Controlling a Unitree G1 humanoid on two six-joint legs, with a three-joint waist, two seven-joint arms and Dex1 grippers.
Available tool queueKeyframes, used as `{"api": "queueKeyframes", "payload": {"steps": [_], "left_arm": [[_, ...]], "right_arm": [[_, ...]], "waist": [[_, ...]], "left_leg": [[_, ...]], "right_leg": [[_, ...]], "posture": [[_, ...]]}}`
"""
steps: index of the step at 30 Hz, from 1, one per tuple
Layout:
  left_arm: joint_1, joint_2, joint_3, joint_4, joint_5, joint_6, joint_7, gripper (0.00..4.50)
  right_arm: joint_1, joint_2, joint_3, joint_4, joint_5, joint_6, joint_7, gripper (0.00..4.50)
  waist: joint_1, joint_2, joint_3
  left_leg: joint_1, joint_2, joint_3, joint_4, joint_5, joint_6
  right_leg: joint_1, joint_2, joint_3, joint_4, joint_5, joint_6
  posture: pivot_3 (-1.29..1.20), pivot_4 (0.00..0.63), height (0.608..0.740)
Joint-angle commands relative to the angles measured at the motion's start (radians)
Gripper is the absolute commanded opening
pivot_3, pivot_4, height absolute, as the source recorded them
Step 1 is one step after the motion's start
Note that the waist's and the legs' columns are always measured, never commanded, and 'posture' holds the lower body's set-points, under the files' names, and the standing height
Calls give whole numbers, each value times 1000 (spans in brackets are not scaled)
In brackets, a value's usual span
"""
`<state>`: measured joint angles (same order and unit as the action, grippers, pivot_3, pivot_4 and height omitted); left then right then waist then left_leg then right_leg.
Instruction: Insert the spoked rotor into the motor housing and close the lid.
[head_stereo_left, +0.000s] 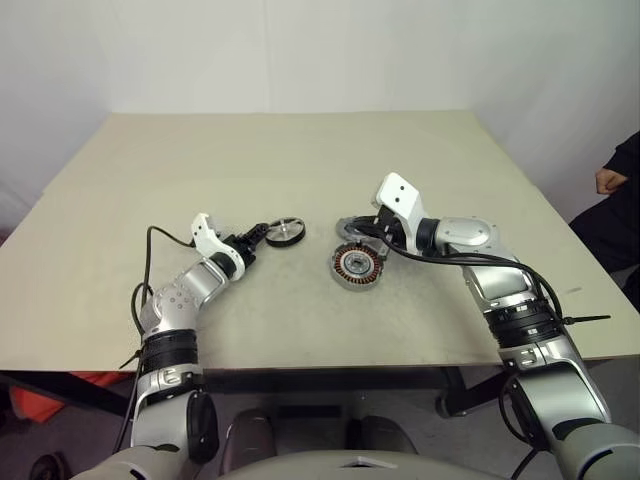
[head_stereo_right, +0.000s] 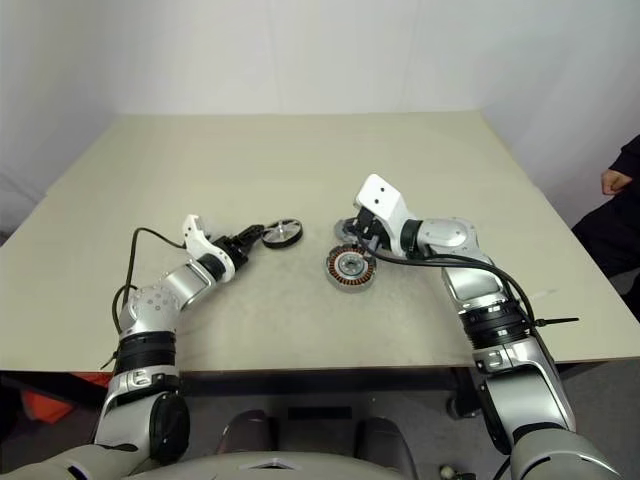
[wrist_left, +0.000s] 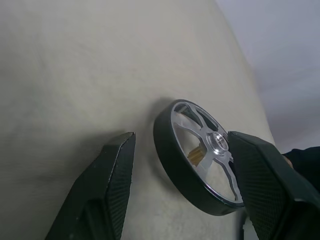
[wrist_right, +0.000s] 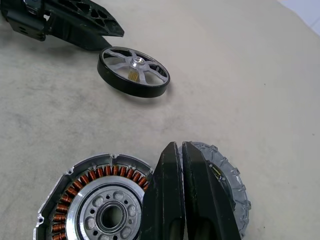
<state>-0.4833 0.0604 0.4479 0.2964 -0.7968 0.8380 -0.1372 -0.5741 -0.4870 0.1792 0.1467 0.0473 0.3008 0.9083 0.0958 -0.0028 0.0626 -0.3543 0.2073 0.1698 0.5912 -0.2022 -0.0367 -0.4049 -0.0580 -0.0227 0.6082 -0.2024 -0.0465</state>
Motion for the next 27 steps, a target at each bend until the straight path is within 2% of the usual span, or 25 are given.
{"api": "queueKeyframes", "payload": {"steps": [1, 13, 16, 21, 27], "left_arm": [[-56, -12, 3, 17, -29, 14, 4, 3126], [-128, -36, -1, 132, 0, 26, 40, 3126], [-123, -34, -1, 136, 7, 21, 46, 2501], [-116, -25, -5, 139, 20, 22, 44, 864], [-109, -18, -8, 145, 23, 15, 38, 864]], "right_arm": [[-12, -7, -19, -47, 15, -3, -9, 113], [-12, -11, -23, -54, 15, -9, -18, 113], [-12, -15, -31, -57, 16, -7, -26, 66], [-34, -15, -44, -36, 9, -10, -49, 66], [-63, -13, -42, 7, -7, -16, -84, 66]], "waist": [[0, 0, 0], [1, -1, 1], [1, -1, 1], [1, -1, 1], [-2, -1, 1]], "left_leg": [[0, 0, 0, 0, 0, 0], [-1, 0, 0, 0, 0, 0], [0, 0, 0, 0, 0, 0], [0, 0, 0, 0, 0, 0], [4, 0, 0, 0, 0, 0]], "right_leg": [[0, 0, 0, 0, 0, 0], [0, 0, 0, 0, 0, 0], [0, 0, 0, 0, 0, 0], [0, 0, -1, 0, 0, 0], [3, 0, 0, 0, 0, 0]], "posture": [[0, 0, 740], [0, 0, 740], [0, 0, 740], [0, 0, 740], [0, 0, 740]]}}
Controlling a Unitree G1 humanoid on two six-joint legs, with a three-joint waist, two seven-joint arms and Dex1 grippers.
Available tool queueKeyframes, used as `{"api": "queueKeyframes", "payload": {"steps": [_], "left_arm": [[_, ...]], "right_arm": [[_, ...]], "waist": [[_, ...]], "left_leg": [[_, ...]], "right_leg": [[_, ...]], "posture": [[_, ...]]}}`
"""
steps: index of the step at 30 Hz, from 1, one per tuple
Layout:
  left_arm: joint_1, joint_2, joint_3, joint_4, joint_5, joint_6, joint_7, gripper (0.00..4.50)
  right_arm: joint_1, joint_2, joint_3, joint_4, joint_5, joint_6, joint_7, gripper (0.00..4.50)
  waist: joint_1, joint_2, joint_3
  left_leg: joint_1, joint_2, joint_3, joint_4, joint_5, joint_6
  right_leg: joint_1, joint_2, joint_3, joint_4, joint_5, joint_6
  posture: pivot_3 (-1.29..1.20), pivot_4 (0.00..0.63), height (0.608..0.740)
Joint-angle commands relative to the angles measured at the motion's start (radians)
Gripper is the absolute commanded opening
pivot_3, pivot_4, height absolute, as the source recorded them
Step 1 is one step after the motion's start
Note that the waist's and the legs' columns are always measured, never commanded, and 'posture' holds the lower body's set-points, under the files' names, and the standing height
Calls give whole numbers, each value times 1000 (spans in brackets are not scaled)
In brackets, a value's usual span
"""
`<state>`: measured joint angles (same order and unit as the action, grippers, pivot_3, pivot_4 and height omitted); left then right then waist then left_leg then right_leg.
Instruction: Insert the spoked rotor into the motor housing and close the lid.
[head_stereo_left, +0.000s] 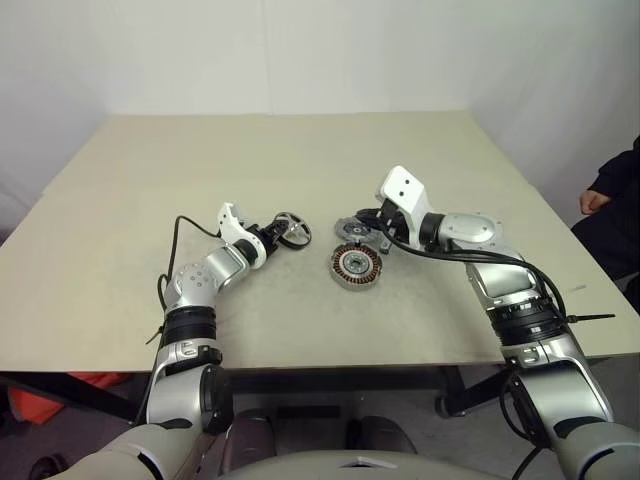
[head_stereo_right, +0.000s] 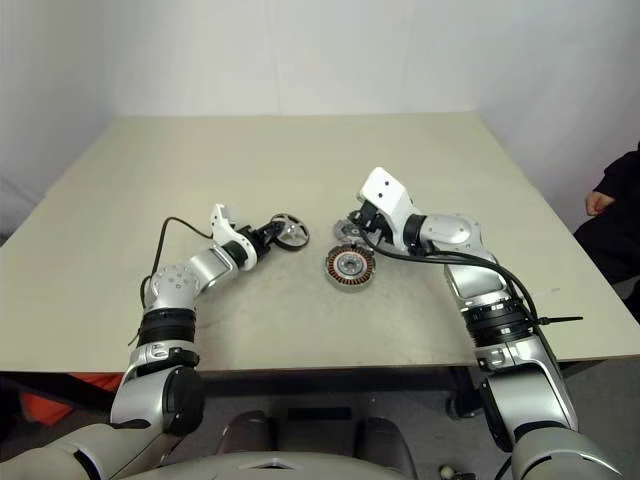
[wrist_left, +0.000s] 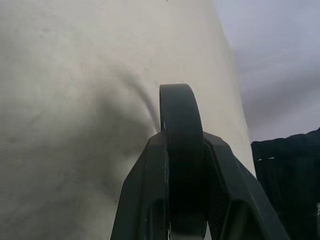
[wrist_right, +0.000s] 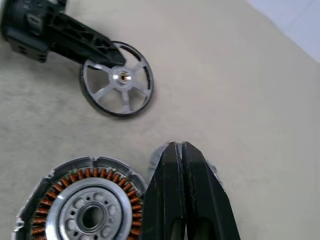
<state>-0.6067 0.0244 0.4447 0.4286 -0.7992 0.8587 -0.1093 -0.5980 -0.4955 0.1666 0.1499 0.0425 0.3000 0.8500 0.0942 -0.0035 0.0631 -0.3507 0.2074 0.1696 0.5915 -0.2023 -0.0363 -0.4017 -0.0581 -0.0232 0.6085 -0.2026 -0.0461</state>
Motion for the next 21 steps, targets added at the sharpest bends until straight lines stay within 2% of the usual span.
{"api": "queueKeyframes", "payload": {"steps": [1, 5, 7, 11, 15, 21], "left_arm": [[15, 18, -5, 14, 26, -7, 9, 864], [23, 15, -5, 12, 25, -12, 2, 864], [29, 11, 0, 8, 21, -15, 1, 549], [33, 9, 18, -1, -9, -6, -7, 483], [27, -1, 61, -11, -82, 7, -30, 483], [13, -26, 143, -62, -263, 92, -49, 483]], "right_arm": [[-46, -3, -30, 14, -7, -14, -39, 66], [-85, 5, -41, 90, -37, -13, -119, 66], [-103, 7, -46, 131, -52, -13, -159, 66], [-135, 13, -55, 208, -78, -16, -236, 66], [-172, 22, -69, 305, -106, -26, -326, 66], [-196, 23, -62, 458, -141, -58, -404, 66]], "waist": [[0, 0, 0], [0, 0, 0], [0, 0, 0], [-2, 0, 0], [-3, 0, 0], [0, 0, 1]], "left_leg": [[0, 0, 0, 0, 0, 0], [0, 0, 0, 0, 0, 0], [0, 0, 0, 0, 0, -1], [0, 0, 0, 0, 0, -1], [0, 0, 0, 0, 0, -1], [-6, -1, 0, -1, 1, -2]], "right_leg": [[0, 0, 0, 0, 0, 0], [0, 0, 0, 0, 0, 0], [0, 0, 0, 0, 0, 0], [0, 0, 0, 0, 0, 0], [-1, 0, 0, 0, 0, 0], [-5, 0, 0, -1, 0, -1]], "posture": [[0, 0, 740], [0, 0, 740], [0, 0, 740], [0, 0, 740], [0, 0, 740], [0, 0, 740]]}}
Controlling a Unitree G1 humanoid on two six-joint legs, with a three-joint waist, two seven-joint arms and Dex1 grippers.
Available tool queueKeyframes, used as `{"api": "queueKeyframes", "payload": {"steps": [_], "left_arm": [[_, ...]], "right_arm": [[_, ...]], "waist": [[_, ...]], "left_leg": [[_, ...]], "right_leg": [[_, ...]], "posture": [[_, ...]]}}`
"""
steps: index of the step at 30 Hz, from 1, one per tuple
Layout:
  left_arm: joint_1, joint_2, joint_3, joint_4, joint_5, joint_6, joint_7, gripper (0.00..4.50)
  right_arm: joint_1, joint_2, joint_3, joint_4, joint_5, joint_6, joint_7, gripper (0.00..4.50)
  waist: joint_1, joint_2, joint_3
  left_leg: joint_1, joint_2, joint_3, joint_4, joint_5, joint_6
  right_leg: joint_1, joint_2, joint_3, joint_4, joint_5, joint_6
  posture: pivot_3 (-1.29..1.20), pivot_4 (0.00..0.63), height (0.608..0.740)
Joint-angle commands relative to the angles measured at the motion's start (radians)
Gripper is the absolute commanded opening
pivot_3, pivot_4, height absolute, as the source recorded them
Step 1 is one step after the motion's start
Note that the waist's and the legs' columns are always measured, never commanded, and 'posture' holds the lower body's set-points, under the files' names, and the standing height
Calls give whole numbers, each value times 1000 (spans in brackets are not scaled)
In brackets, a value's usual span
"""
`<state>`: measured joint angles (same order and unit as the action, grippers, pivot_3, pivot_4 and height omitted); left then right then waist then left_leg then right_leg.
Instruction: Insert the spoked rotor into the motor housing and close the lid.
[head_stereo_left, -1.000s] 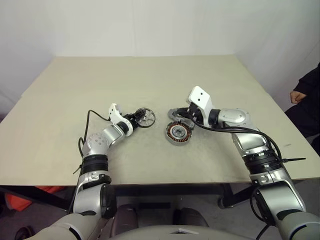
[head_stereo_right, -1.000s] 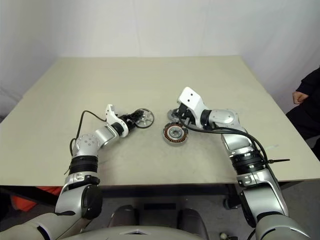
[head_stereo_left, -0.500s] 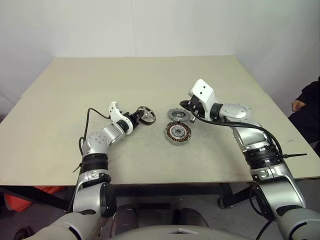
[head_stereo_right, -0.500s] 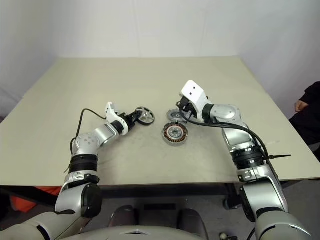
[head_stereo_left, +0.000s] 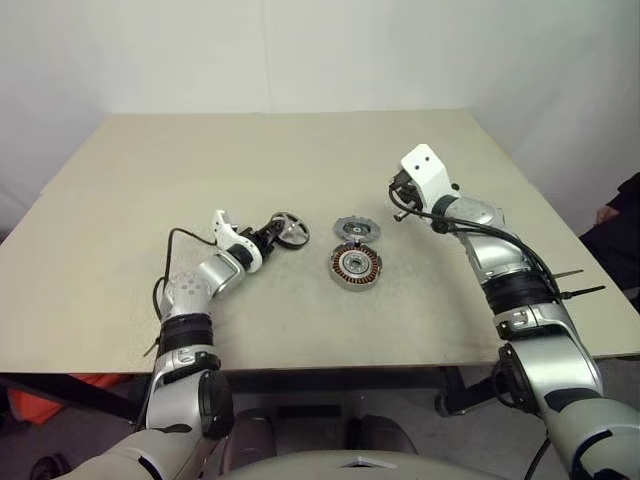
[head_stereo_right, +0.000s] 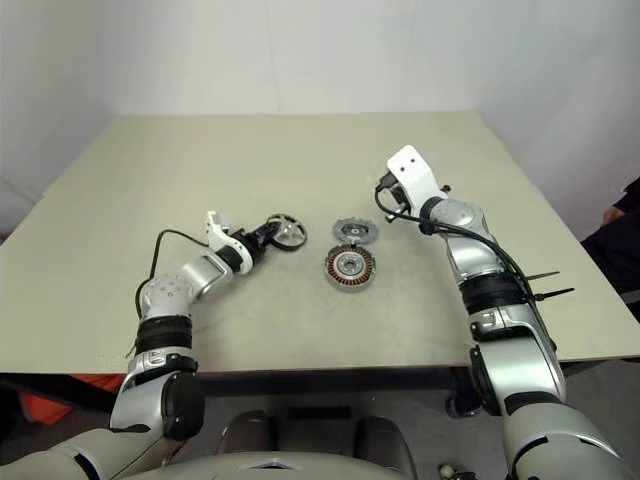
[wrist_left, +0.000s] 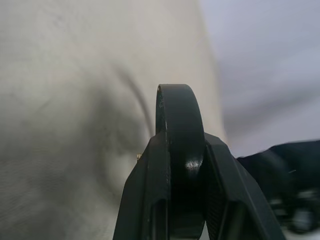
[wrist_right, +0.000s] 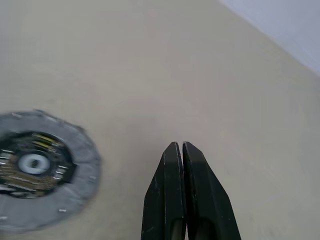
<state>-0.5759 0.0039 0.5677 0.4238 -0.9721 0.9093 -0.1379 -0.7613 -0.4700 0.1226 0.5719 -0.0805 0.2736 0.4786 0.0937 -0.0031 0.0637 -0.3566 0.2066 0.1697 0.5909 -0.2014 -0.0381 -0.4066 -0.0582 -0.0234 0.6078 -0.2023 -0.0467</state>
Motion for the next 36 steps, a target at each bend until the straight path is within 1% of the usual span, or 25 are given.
{"api": "queueKeyframes", "payload": {"steps": [1, 6, 11, 21, 27, 36], "left_arm": [[-19, -8, 23, -65, -114, 59, -21, 483], [-25, -30, -4, -112, -200, 144, -11, 483], [-38, -51, -67, -110, -216, 212, -22, 483], [-81, -60, -183, -6, -149, 242, -114, 483], [-114, -57, -224, 93, -84, 225, -168, 483], [-142, -61, -245, 179, -2, 217, -237, 483]], "right_arm": [[-30, -2, -16, 57, -22, -38, -38, 66], [-19, 4, -13, 99, -31, -57, -46, 66], [-17, 8, -14, 119, -36, -66, -55, 66], [16, -3, -27, 82, -33, -55, -59, 66], [37, -9, -34, 49, -30, -43, -61, 66], [67, -15, -43, -2, -30, -19, -62, 66]], "waist": [[1, 0, 0], [1, 0, 1], [1, 0, 1], [2, -1, 1], [2, 0, 1], [3, 0, 1]], "left_leg": [[-1, 0, 0, 0, 0, 0], [-4, 0, 0, 2, -1, 1], [-3, 0, 0, 2, 0, 1], [-3, 0, 0, 3, 0, 1], [-3, 0, 0, 3, 0, 1], [-3, 0, 0, 3, 0, 1]], "right_leg": [[-1, 0, 0, 0, 0, 0], [-1, -1, -1, -1, 0, 0], [-1, 0, -1, 0, 0, 0], [-1, 0, -1, 0, 0, 0], [-1, 0, -1, 0, 0, 0], [-1, -1, -1, 0, 0, 0]], "posture": [[0, 0, 740], [0, 0, 740], [0, 0, 740], [0, 0, 740], [0, 0, 740], [0, 0, 740]]}}
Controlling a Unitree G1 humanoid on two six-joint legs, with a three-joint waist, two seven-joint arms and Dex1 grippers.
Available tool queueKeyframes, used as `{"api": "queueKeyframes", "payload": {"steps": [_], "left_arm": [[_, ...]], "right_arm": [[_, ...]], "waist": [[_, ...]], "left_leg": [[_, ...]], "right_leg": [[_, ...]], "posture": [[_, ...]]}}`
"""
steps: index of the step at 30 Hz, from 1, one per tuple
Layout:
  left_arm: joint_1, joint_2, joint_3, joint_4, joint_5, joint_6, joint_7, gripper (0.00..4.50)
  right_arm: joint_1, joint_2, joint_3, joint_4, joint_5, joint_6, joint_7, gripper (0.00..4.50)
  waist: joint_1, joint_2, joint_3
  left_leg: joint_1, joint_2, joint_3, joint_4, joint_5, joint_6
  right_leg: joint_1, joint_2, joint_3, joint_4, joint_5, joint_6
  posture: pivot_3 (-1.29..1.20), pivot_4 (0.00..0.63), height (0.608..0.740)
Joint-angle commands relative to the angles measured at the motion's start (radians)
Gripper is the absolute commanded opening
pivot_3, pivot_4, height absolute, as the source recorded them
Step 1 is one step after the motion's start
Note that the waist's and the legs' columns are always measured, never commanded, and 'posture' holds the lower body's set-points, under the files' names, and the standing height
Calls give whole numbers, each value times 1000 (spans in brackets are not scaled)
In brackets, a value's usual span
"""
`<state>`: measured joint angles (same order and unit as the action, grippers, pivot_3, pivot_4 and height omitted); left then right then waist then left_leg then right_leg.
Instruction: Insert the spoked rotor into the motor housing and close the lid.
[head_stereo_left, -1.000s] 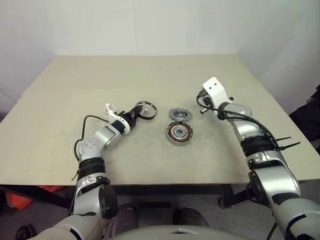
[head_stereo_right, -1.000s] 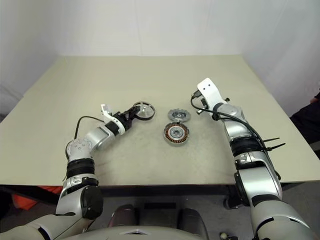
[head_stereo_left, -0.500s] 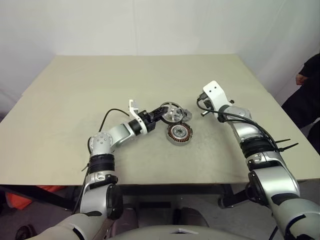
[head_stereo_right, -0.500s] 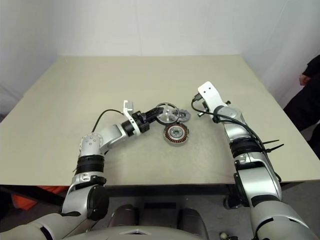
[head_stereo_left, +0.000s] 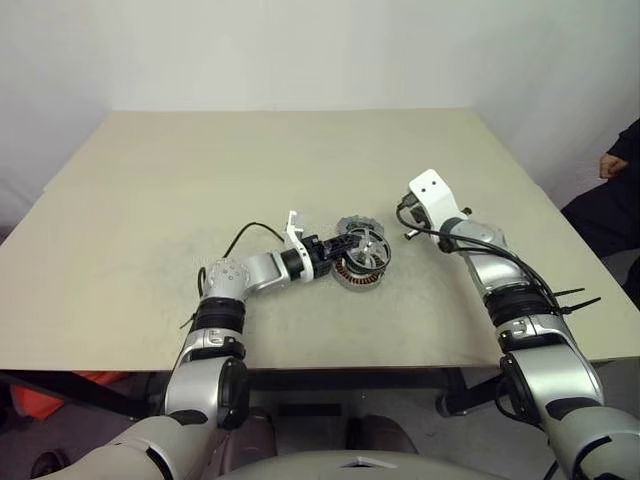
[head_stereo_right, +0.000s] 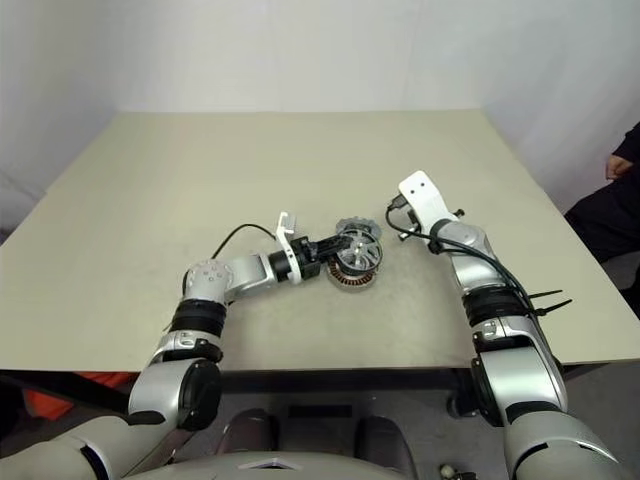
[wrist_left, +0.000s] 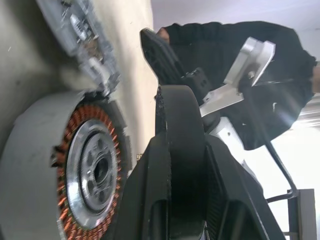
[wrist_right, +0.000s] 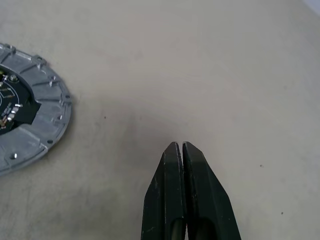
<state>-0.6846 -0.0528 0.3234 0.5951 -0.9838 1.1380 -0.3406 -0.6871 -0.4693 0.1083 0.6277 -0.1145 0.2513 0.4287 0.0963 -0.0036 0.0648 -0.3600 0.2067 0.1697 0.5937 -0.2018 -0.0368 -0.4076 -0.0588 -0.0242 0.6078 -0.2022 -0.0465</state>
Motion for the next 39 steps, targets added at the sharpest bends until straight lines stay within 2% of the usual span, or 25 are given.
{"api": "queueKeyframes", "payload": {"steps": [1, 18, 19, 24, 39], "left_arm": [[-36, -4, 0, 15, 18, -13, -38, 483], [-45, -14, -7, 75, 129, -57, -82, 483], [-45, -15, -7, 76, 133, -60, -84, 1186], [-53, -14, 7, 100, 156, -79, -70, 2693], [-32, 10, 41, 6, 150, -77, -60, 2693]], "right_arm": [[-5, -15, -31, -62, 4, 5, -12, 66], [-8, -9, -38, -89, 4, 5, -9, 66], [-8, -9, -37, -91, 4, 4, -8, 66], [-13, -6, -36, -86, 3, -1, -8, 66], [-24, 7, -25, -74, 0, -13, 2, 66]], "waist": [[0, 0, 0], [0, 0, 0], [0, 0, 0], [1, 0, 0], [-1, 0, 0]], "left_leg": [[0, 0, 0, 0, 0, 0], [1, 0, 0, 0, 0, 0], [1, 0, 0, 0, 0, 0], [3, 0, 0, 1, 0, 0], [7, 0, 0, -1, 0, 1]], "right_leg": [[0, 0, 0, 0, 0, 0], [1, 0, 0, 0, 0, 0], [1, 0, 0, 0, 0, 0], [3, -1, 0, 0, 0, 0], [6, 0, 0, 0, 0, 0]], "posture": [[0, 0, 740], [0, 0, 740], [0, 0, 740], [0, 0, 740], [0, 0, 740]]}}
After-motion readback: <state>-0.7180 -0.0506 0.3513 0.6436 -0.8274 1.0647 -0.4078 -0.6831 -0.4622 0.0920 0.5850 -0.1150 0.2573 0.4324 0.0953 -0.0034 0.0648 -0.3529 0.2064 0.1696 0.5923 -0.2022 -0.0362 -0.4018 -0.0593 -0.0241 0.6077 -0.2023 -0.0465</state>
